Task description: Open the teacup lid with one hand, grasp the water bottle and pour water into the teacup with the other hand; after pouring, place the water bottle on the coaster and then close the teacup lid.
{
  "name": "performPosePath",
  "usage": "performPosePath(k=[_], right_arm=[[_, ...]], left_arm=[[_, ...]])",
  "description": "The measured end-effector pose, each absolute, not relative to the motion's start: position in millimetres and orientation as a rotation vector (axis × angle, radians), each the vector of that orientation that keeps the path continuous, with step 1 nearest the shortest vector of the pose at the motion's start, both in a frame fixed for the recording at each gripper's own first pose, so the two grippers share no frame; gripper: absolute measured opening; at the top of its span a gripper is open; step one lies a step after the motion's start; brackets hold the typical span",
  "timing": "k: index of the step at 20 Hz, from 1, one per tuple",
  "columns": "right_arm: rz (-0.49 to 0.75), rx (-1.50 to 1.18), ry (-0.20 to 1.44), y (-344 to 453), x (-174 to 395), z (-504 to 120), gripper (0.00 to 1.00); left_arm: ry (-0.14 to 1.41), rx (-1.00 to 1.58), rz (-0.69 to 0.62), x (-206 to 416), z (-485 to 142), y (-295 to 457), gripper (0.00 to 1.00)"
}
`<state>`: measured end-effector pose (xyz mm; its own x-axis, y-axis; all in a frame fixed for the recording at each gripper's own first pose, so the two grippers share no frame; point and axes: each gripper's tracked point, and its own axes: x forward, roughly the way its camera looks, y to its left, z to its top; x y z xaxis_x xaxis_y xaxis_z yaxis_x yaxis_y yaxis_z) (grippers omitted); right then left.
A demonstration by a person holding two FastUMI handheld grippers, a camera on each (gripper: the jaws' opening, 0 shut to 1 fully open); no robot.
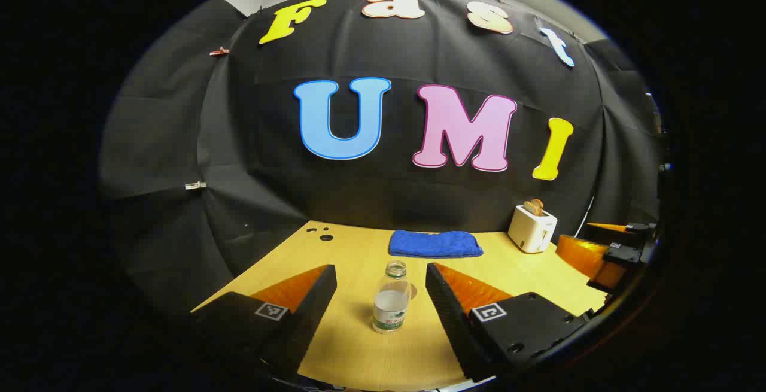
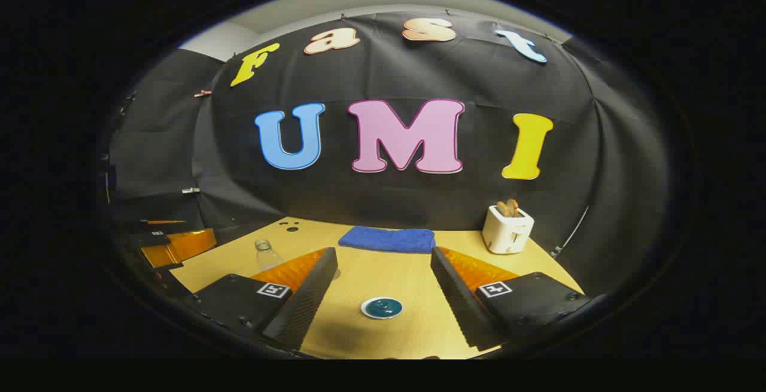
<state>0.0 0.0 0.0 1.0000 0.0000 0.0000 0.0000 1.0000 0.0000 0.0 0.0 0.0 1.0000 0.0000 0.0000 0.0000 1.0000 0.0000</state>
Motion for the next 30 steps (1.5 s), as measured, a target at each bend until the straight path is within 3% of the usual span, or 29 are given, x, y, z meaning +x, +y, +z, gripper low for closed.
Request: performPosePath(k=[10, 16, 21, 30], right_arm=[[0.032, -0.029, 0.047, 4.5, 23.5, -41.8, 0.98], [-0.017, -0.056, 0.092, -11.2, 60.6, -89.8, 0.98], [-0.035, -0.051, 0.093, -10.3, 81.0, -112.0, 0.98], [-0.073, -0.087, 0.138, -12.6, 113.9, -194.4, 0.98]], left_arm=[[0.061, 0.033, -0.017, 19.3, -33.3, -2.7, 0.95], [0.148, 0.047, -0.020, 39.3, -74.1, 5.0, 0.95], [0.112, 0.088, -0.032, 49.9, -75.4, 15.5, 0.95], [0.228, 0.049, -0.043, 62.5, -150.4, 27.0, 0.95]])
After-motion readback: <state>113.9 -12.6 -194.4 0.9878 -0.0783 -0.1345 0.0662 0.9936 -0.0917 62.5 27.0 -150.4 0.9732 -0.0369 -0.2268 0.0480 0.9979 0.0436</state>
